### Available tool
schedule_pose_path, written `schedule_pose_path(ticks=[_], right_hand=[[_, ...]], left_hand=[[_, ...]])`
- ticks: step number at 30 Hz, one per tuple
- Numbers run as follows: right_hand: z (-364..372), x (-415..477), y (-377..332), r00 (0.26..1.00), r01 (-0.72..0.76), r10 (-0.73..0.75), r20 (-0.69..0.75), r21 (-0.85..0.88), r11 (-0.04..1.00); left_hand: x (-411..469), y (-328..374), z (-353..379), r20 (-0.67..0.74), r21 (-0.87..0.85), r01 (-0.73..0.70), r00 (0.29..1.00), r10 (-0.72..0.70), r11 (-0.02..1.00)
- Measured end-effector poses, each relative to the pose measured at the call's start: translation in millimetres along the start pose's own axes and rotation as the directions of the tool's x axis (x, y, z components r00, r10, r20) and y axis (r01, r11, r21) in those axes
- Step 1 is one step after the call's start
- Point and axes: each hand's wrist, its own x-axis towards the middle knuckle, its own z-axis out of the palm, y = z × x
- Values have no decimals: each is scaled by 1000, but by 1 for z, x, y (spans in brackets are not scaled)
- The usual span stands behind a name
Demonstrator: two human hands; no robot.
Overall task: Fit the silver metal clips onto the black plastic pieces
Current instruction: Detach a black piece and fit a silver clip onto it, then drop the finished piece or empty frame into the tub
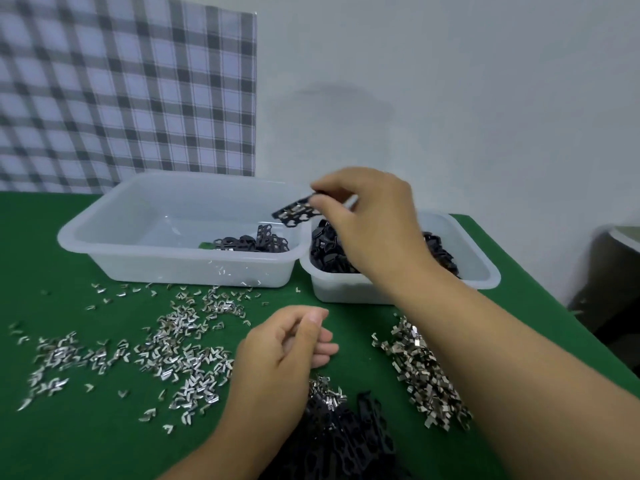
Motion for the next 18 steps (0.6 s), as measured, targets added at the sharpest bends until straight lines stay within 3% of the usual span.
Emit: schedule_pose_path(ticks=[4,7,12,15,18], right_hand=[[39,32,0,981,-38,47,188,-49,998],[52,27,8,916,-72,125,382,-150,986],[16,-18,8,942,-9,45,332,-109,994],[-22,-55,15,900,-124,120,419,-18,992],[-51,-89,29,799,-268,221,559,3,963]], left_hand=[[1,-3,-1,3,30,12,1000,-12,999],[1,-4,-1,3,55,21,1000,-21,998],[0,-4,-1,-3,71,16,1000,-16,997],[0,-2,-1,7,92,15,1000,-16,996],[-1,-1,1,22,124,11,1000,-14,992]])
